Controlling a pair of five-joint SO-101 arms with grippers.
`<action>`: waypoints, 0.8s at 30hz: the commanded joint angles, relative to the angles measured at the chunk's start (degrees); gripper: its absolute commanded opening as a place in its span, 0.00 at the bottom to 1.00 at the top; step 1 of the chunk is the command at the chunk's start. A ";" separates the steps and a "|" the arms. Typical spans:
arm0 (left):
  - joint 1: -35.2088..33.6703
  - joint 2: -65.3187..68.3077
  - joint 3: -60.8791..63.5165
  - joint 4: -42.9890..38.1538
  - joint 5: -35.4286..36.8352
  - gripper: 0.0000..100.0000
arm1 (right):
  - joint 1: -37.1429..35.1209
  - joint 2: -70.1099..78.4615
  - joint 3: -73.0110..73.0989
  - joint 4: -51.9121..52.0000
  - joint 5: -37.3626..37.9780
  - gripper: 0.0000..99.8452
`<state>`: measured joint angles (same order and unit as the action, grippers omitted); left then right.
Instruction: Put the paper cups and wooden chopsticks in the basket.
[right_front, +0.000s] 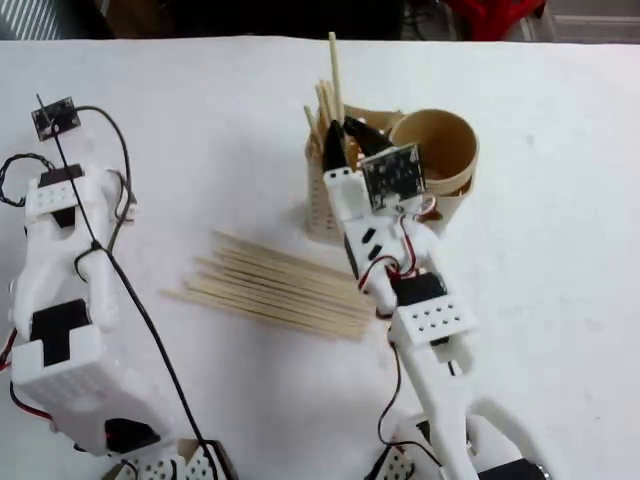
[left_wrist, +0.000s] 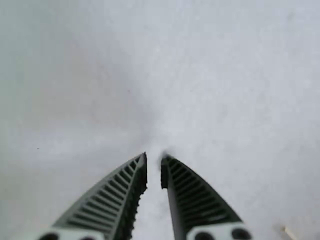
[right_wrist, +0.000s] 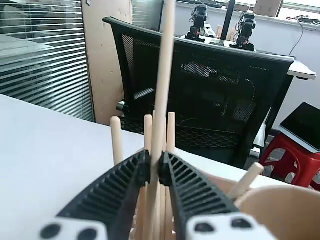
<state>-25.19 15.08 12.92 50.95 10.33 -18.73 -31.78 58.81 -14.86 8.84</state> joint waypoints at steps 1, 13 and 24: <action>0.13 -0.31 -0.18 -1.05 0.44 0.07 | -0.13 -1.19 0.79 -0.66 -0.44 0.15; 1.36 -0.31 -0.26 -1.23 0.44 0.07 | -0.48 -10.86 6.24 0.13 0.00 0.06; 1.89 -0.22 0.00 -2.29 -1.85 0.07 | -2.07 -38.81 10.90 41.27 5.27 0.03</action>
<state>-24.22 15.08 12.92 49.80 9.19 -18.64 -62.37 70.15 11.16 9.10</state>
